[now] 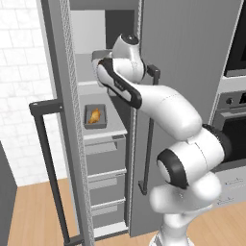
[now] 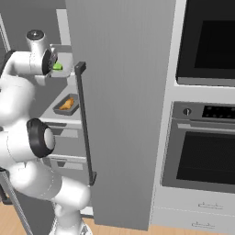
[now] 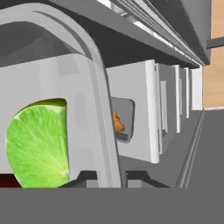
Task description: Take the meat container that has the chicken drumstick and place it on the second highest rack of the freezer. Then take the vegetable container that has the lemon wedge and bell pepper and place it on the highest rack of the freezer.
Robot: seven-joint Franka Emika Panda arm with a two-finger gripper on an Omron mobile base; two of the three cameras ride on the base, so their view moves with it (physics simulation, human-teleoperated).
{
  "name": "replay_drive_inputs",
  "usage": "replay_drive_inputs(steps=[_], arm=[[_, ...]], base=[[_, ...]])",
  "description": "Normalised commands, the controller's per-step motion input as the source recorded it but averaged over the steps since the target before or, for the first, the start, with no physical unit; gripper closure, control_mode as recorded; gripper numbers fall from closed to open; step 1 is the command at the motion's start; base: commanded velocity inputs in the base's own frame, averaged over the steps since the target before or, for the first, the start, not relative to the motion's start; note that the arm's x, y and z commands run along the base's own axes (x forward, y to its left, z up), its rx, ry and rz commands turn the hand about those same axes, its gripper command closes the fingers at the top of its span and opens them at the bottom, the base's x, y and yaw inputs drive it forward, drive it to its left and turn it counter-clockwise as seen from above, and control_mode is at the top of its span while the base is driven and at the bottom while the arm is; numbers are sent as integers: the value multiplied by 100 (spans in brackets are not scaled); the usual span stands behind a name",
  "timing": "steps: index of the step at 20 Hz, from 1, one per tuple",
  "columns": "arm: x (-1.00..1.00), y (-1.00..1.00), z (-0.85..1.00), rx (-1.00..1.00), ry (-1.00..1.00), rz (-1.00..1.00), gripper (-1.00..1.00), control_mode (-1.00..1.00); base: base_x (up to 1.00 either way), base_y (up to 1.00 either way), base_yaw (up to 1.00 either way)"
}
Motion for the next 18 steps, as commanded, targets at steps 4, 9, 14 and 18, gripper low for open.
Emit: replay_drive_inputs(steps=[4, 9, 14, 18], arm=[[57, 40, 0, 0, 6, 0, 100, -100], [54, 28, 0, 0, 3, 0, 100, -100], [54, 2, -7, 0, 2, 0, 100, -100], [61, 0, -16, 0, 3, -2, -100, -100]], base=[[0, 0, 0], [0, 0, 0], [0, 0, 0], [0, 0, 0]])
